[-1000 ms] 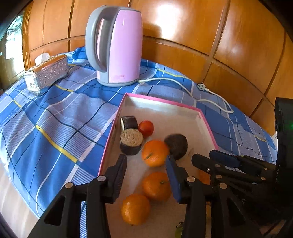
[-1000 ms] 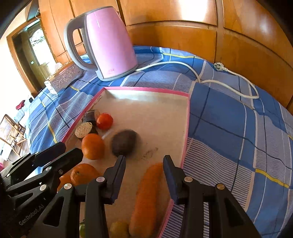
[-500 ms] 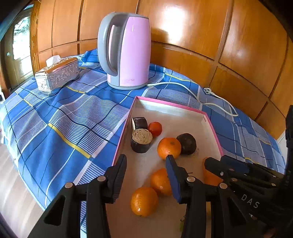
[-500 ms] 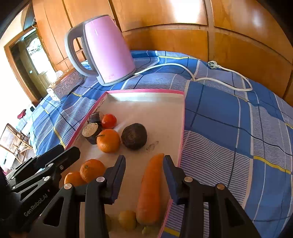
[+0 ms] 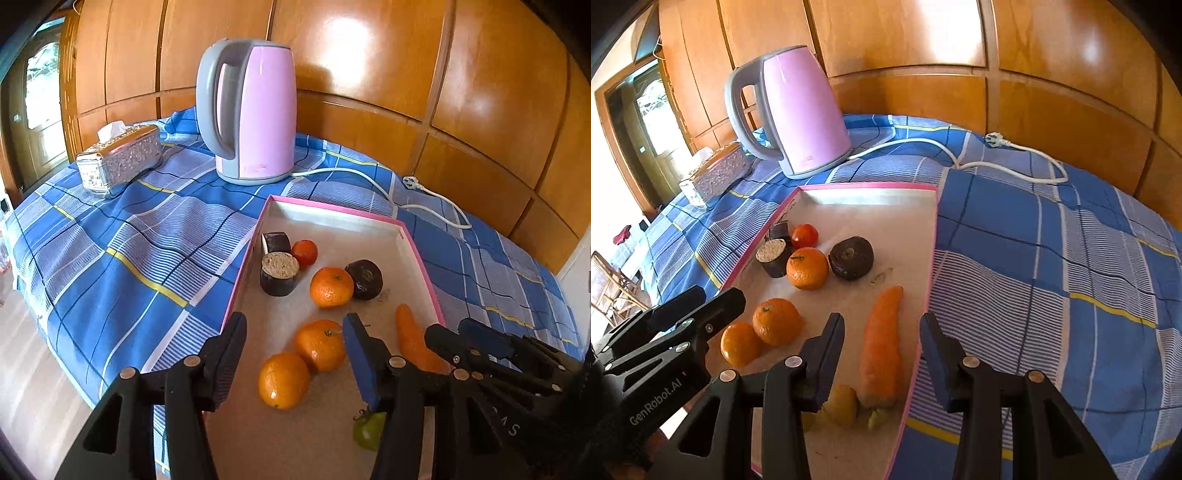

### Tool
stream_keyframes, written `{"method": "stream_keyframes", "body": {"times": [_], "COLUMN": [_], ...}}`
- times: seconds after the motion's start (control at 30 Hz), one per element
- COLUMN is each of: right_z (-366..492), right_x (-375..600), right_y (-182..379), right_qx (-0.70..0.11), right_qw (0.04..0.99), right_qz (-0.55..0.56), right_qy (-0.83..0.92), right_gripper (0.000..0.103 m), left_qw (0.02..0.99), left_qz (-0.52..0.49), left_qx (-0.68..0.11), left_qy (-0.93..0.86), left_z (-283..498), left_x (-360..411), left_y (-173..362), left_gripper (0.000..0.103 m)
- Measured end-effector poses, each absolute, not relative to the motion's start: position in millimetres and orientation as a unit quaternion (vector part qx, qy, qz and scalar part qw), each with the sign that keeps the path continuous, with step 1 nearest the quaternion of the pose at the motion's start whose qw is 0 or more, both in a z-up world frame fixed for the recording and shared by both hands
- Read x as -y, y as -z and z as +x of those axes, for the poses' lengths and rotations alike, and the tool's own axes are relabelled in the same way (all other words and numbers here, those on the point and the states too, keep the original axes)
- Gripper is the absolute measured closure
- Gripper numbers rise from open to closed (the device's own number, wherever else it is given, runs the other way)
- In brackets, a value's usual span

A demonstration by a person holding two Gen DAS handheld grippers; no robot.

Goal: Organize fruits
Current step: 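Withdraw both open grippers back from the tray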

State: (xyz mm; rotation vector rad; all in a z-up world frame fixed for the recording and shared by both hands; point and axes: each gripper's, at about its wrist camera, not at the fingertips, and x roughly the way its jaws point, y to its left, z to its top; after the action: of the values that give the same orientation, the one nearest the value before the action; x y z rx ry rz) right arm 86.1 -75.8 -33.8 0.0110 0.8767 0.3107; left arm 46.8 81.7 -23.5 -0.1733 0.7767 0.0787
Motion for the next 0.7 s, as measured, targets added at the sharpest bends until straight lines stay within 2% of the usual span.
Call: {"method": "stream_keyframes", "body": {"times": [0.13, 0.33, 0.6, 0.7], "right_z": [77, 58, 40, 38], "right_x": [80, 88, 99, 102], "right_y": [33, 32, 36, 37], "right_qx": [-0.414, -0.394, -0.385, -0.387], "right_qw": [0.9, 0.913, 0.92, 0.92], "right_qz": [0.0, -0.006, -0.004, -0.004], "right_qy": [-0.135, -0.106, -0.075, -0.069], "right_gripper": [0.059, 0.059, 0.058, 0.058], "left_qw": [0.922, 0.927, 0.934, 0.936], "left_qz": [-0.079, -0.073, -0.054, -0.047], "left_qx": [-0.376, -0.365, -0.348, -0.346], "left_qy": [-0.039, -0.048, -0.054, -0.053], "left_z": [39, 26, 11, 9], "left_x": [-79, -76, -66, -62], "left_y": [23, 21, 21, 20], "left_gripper": [0.047, 0.039, 0.018, 0.016]}}
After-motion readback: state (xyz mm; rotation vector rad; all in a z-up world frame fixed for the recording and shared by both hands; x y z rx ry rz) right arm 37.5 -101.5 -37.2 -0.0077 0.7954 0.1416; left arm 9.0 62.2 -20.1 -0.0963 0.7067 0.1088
